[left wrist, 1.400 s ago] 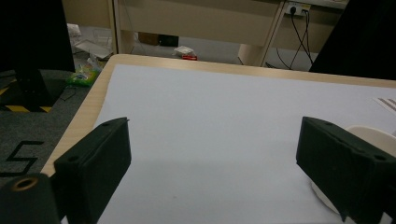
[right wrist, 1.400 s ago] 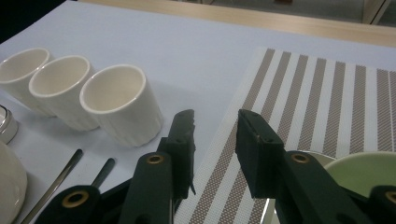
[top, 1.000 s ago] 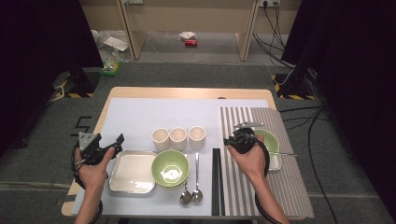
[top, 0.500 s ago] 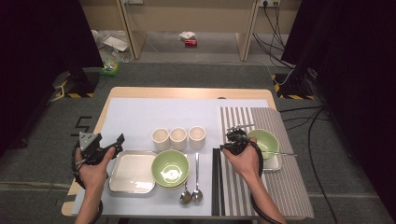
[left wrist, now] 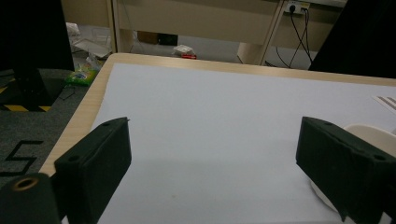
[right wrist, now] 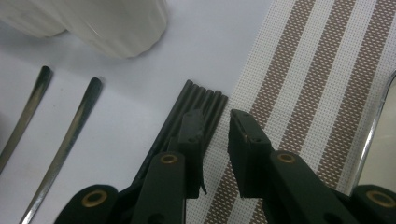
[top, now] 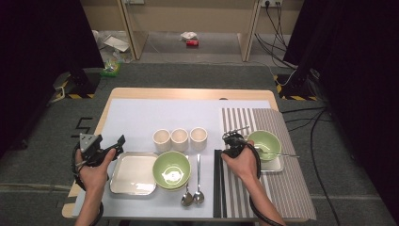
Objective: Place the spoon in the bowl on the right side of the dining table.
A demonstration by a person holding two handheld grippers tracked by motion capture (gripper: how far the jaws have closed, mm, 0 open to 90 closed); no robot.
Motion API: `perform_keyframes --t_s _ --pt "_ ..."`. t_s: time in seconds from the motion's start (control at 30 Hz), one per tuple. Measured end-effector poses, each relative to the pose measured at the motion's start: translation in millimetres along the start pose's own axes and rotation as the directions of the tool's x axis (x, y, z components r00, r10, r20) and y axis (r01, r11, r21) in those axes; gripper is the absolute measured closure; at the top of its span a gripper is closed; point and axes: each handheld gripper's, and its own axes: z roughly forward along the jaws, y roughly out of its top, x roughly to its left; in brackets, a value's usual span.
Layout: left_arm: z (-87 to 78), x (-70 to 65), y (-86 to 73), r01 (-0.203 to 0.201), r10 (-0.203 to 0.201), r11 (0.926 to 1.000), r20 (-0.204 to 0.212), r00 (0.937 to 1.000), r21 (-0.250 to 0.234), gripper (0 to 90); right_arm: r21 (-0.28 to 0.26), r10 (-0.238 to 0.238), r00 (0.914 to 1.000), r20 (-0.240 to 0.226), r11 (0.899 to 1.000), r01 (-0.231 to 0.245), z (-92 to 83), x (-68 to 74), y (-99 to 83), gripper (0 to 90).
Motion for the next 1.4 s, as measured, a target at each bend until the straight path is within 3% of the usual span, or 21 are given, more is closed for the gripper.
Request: perform_keyframes --t_s 0.7,0.87,1.03,1.23,1.4 --pt "-0.7 0.8 0.2 -0.001 0.001 1.0000 -0.002 1.0000 0.001 9.3 0.043 -0.042 0.9979 0.049 0.998 0.040 6.4 3.5 0.4 81.9" --pt "-0.1 0.3 -0.2 0.000 0.000 1.0000 -0.002 1.0000 0.001 9.4 0.050 -0.025 0.9984 0.051 0.999 0.022 5.2 -0.3 0.4 84.2" --pt "-0.5 0.5 0.1 -0.001 0.001 1.0000 -0.003 1.0000 0.001 9.4 0.046 0.030 0.9985 0.045 0.998 -0.032 5.2 -1.8 0.8 86.1" --pt "-0.6 0.9 0.1 -0.002 0.002 1.0000 -0.003 1.0000 0.001 9.5 0.030 0.089 0.9930 0.078 0.995 -0.091 4.2 -7.2 3.2 86.4" --pt "-0.5 0.8 -0.2 -0.001 0.001 1.0000 -0.003 1.0000 0.001 9.6 0.030 0.065 0.9935 0.093 0.997 -0.068 3.9 -9.5 3.9 81.6"
